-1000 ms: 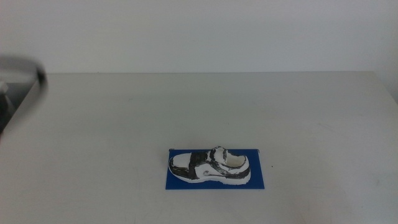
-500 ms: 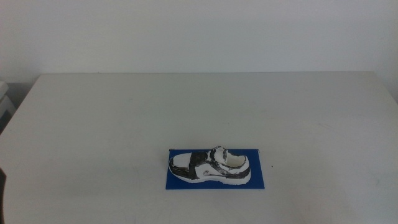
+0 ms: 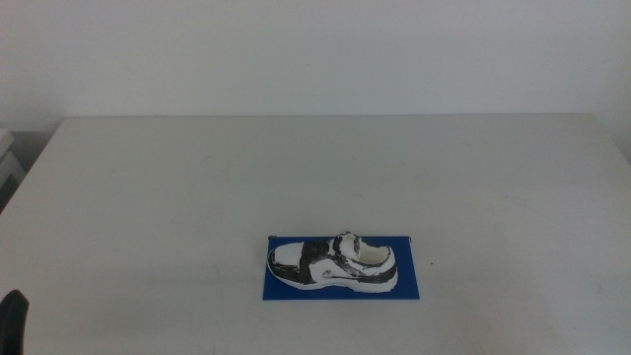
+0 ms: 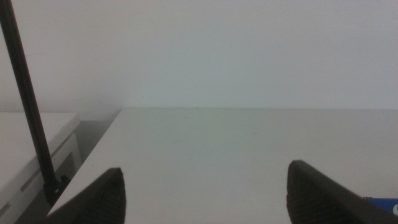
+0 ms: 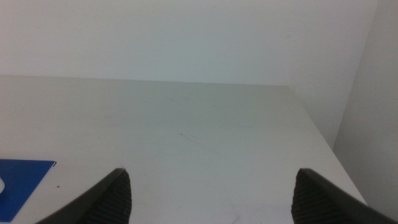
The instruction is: Use one arm to grab the shoe from the table and place it on the mat.
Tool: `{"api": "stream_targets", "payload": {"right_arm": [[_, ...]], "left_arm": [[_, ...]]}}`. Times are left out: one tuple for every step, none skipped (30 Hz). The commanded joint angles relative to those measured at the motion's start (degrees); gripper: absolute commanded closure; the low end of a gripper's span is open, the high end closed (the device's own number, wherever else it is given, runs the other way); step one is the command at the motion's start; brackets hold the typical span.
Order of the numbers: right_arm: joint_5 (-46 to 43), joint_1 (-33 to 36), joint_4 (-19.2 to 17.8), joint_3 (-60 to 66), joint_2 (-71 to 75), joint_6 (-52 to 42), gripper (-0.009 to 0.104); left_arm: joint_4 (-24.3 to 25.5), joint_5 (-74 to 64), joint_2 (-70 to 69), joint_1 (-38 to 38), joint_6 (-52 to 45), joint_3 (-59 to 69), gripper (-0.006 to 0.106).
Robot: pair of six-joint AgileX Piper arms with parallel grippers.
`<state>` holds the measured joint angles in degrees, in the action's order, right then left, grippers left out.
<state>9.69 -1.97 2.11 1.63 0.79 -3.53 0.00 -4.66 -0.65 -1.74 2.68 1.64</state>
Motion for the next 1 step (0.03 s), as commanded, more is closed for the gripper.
{"api": "stream_targets", "payload": {"right_arm": [[-4.54, -0.27, -0.49, -0.54, 1.21, -0.72, 0.029]], "left_arm": [[-0.74, 4.26, -1.60, -0.10, 0.25, 0.15, 0.015]]}}
